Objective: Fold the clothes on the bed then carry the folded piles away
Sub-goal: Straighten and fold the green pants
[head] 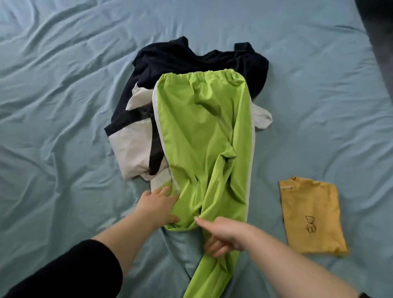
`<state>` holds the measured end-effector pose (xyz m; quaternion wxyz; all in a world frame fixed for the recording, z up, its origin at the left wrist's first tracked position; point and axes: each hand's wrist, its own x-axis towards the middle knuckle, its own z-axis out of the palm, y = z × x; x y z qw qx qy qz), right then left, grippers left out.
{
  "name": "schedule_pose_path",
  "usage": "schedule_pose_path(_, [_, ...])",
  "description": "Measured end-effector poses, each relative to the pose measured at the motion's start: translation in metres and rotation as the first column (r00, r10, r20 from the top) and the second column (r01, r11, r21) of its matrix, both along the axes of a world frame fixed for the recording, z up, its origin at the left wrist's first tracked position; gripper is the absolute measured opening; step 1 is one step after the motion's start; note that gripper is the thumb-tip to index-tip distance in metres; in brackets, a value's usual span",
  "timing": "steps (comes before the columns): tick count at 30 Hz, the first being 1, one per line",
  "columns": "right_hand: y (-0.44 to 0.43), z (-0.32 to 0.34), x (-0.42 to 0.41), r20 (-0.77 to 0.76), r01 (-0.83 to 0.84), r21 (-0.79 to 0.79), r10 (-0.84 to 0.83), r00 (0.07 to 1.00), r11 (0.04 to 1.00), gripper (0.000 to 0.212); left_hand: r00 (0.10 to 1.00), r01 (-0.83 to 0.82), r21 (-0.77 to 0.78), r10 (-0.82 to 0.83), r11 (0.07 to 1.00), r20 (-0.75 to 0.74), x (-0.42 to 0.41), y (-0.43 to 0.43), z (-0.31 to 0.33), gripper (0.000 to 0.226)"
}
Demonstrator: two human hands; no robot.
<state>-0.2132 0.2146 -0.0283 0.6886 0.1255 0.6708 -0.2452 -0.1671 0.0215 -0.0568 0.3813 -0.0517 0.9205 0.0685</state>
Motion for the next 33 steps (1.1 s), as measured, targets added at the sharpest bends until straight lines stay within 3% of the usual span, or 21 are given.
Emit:
schedule_pose_path(3, [-0.016,-0.021,0.030,-0.052,0.430,-0.142,-0.441,0.896,0.892,0.073,0.994,-0.106,-0.051,0.106,0.993,-0.001,0.013,0.008,-0.007,0.040])
schedule_pose_path(6, [-0.035,-0.037,0.047,-0.188,0.656,-0.134,-0.669,0.720,0.743,0.058,0.923,-0.381,0.040,0.378,0.924,0.075,0.034,0.015,-0.007,0.027])
schedule_pose_path(8, [-0.037,-0.045,0.053,-0.281,0.742,-0.074,-0.728,0.625,0.666,0.042,0.774,-0.631,0.198,0.590,0.750,0.231,0.056,0.019,-0.008,0.034])
schedule_pose_path(10, [-0.033,-0.049,0.058,-0.249,0.805,-0.040,-0.786,0.566,0.592,0.029,0.600,-0.800,0.280,0.734,0.531,0.319,0.075,0.020,-0.006,0.036])
schedule_pose_path(12, [-0.025,-0.049,0.064,-0.144,0.828,-0.001,-0.820,0.554,0.560,0.026,0.568,-0.805,0.325,0.802,0.496,0.184,0.090,0.014,-0.007,0.030])
schedule_pose_path(13, [-0.021,-0.050,0.068,-0.103,0.826,0.013,-0.821,0.562,0.564,0.026,0.520,-0.814,0.384,0.841,0.436,0.149,0.097,0.012,-0.011,0.021])
schedule_pose_path(14, [-0.016,-0.050,0.073,-0.071,0.814,0.025,-0.811,0.580,0.580,0.025,0.447,-0.819,0.477,0.876,0.320,0.179,0.102,0.010,-0.010,0.011])
schedule_pose_path(15, [-0.011,-0.050,0.079,-0.042,0.799,0.038,-0.798,0.602,0.600,0.024,0.393,-0.814,0.541,0.887,0.211,0.245,0.107,0.010,-0.010,0.026])
schedule_pose_path(16, [-0.006,-0.051,0.086,-0.029,0.763,0.050,-0.762,0.647,0.645,0.025,0.408,-0.788,0.588,0.870,0.184,0.275,0.112,0.012,-0.010,0.044])
schedule_pose_path(17, [-0.002,-0.053,0.094,-0.038,0.688,0.053,-0.687,0.726,0.724,0.028,0.483,-0.769,0.589,0.830,0.249,0.279,0.117,0.014,-0.011,0.054])
schedule_pose_path(19, [0.004,-0.058,0.109,-0.096,0.525,0.071,-0.518,0.850,0.848,0.030,0.667,-0.698,0.532,0.706,0.480,0.237,0.124,0.020,-0.013,0.049])
schedule_pose_path(20, [0.006,-0.060,0.117,-0.106,0.536,0.070,-0.528,0.843,0.841,0.026,0.738,-0.653,0.467,0.641,0.597,0.213,0.129,0.022,-0.015,0.042])
schedule_pose_path(22, [0.008,-0.063,0.126,-0.062,0.717,0.038,-0.715,0.697,0.696,0.023,0.780,-0.626,0.322,0.565,0.710,0.269,0.139,0.020,-0.016,0.033])
schedule_pose_path(24, [0.007,-0.063,0.133,0.000,0.848,0.038,-0.849,0.529,0.529,0.029,0.755,-0.629,0.214,0.521,0.747,0.399,0.151,0.018,-0.011,0.032])
schedule_pose_path(25, [0.006,-0.061,0.136,0.012,0.868,0.040,-0.869,0.494,0.494,0.028,0.745,-0.618,0.167,0.504,0.769,0.436,0.156,0.018,-0.009,0.035])
schedule_pose_path(28, [0.000,-0.052,0.145,0.020,0.883,0.021,-0.884,0.468,0.468,0.021,0.804,-0.573,0.069,0.543,0.817,0.243,0.163,0.014,-0.004,0.040])
schedule_pose_path(30, [-0.003,-0.051,0.150,0.011,0.872,0.019,-0.872,0.489,0.489,0.023,0.779,-0.618,0.162,0.627,0.769,-0.006,0.166,0.016,-0.007,0.029])
schedule_pose_path(31, [-0.004,-0.051,0.151,0.007,0.867,0.020,-0.868,0.497,0.497,0.026,0.746,-0.629,0.262,0.663,0.732,-0.059,0.165,0.018,-0.010,0.034])
schedule_pose_path(33, [-0.006,-0.050,0.153,-0.002,0.883,0.007,-0.883,0.470,0.470,0.030,0.691,-0.667,0.441,0.720,0.601,0.064,0.161,0.024,-0.015,0.058])
